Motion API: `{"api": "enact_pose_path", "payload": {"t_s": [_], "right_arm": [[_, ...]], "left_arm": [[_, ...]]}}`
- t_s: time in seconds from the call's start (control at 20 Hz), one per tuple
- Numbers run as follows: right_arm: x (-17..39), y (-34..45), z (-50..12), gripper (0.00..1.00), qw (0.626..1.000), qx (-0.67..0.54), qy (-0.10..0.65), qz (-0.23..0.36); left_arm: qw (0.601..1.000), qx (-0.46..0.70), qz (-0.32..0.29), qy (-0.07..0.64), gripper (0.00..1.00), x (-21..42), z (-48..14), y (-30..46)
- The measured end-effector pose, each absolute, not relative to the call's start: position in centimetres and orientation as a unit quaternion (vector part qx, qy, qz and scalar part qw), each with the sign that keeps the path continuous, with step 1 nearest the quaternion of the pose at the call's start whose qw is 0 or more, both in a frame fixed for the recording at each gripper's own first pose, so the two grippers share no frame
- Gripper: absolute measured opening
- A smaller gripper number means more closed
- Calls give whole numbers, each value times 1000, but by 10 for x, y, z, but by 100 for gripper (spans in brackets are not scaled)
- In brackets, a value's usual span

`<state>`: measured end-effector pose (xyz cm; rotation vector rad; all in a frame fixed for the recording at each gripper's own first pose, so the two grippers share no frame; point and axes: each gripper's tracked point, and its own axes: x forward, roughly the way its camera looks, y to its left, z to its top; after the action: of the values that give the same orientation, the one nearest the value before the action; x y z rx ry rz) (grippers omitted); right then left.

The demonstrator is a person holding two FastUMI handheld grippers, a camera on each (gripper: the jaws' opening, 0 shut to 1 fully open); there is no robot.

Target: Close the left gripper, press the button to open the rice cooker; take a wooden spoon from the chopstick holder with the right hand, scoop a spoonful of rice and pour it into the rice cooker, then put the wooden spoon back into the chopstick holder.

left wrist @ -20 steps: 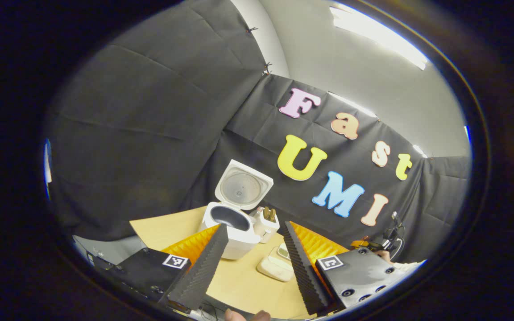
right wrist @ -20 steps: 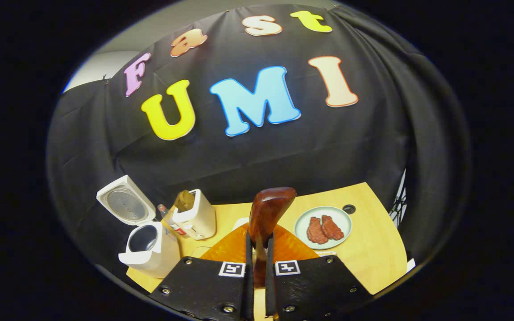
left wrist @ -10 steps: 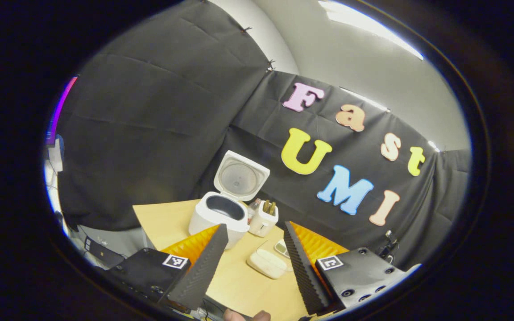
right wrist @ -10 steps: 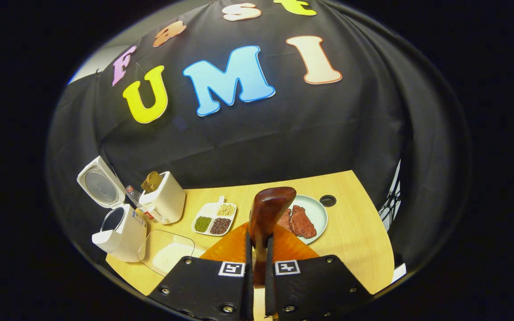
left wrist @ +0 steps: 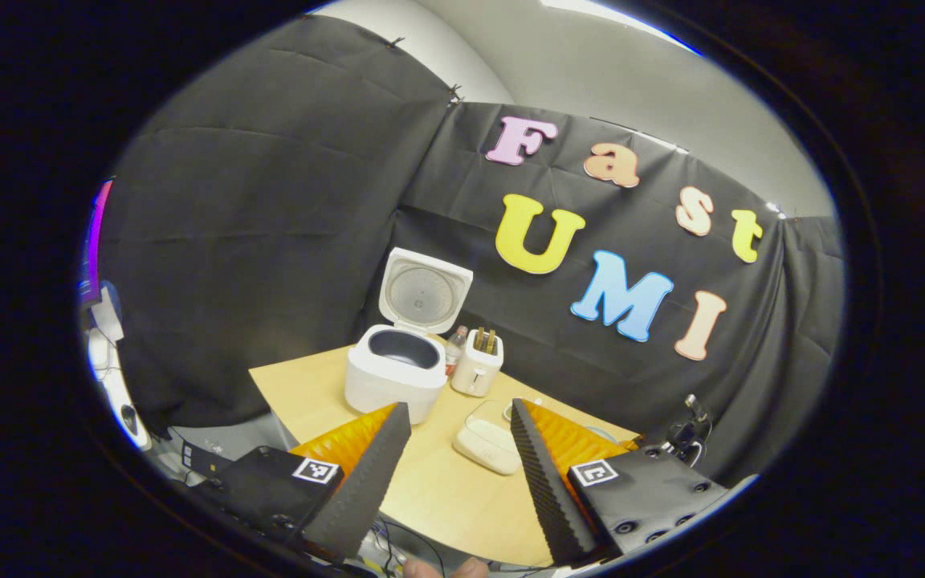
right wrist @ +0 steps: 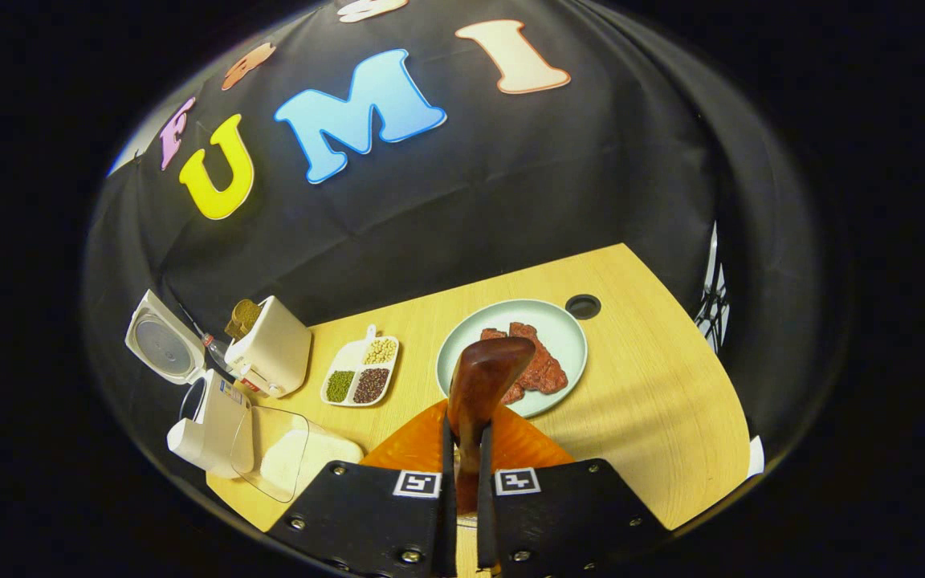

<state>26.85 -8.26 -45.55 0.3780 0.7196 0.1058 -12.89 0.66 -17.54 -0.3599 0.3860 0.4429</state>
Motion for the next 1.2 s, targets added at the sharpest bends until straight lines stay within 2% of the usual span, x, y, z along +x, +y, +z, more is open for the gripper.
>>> {"api": "enact_pose_path", "payload": {"t_s": [0.05, 0.15, 0.35, 0.4, 0.45, 0.5, 0.6, 0.7, 0.75, 0.8, 0.9, 1.15, 1.2], "right_arm": [[267, -86, -457, 10, 913, 195, 354, 46], [259, -91, -463, 14, 903, 216, 369, 41], [248, -104, -461, 21, 899, 232, 369, 39], [242, -107, -460, 30, 898, 232, 373, 40], [239, -110, -460, 34, 897, 231, 375, 39], [231, -113, -458, 45, 898, 224, 377, 40], [222, -118, -451, 54, 905, 204, 370, 45], [215, -126, -431, 52, 919, 190, 342, 40], [213, -131, -419, 61, 927, 190, 322, 31], [213, -137, -406, 74, 934, 193, 302, 11], [205, -139, -382, 100, 942, 205, 266, 8], [161, -134, -347, 98, 953, 168, 251, 15], [152, -130, -336, 98, 957, 161, 240, 16]], "left_arm": [[941, -176, 217, 190, 96, -129, -175, 5], [942, -178, 213, 189, 82, -126, -175, 0], [945, -181, 200, 183, 83, -115, -174, -12], [947, -180, 197, 181, 82, -113, -174, -15], [948, -180, 193, 180, 82, -110, -174, -16], [948, -181, 190, 178, 83, -108, -174, -18], [949, -185, 184, 174, 83, -102, -172, -18], [953, -183, 178, 166, 96, -92, -170, -18], [955, -180, 173, 162, 83, -87, -167, -17], [957, -177, 169, 159, 83, -84, -166, -14], [960, -173, 163, 148, 83, -76, -158, -4], [969, -168, 136, 122, 83, -48, -149, 31], [970, -171, 127, 119, 89, -39, -150, 39]]}}
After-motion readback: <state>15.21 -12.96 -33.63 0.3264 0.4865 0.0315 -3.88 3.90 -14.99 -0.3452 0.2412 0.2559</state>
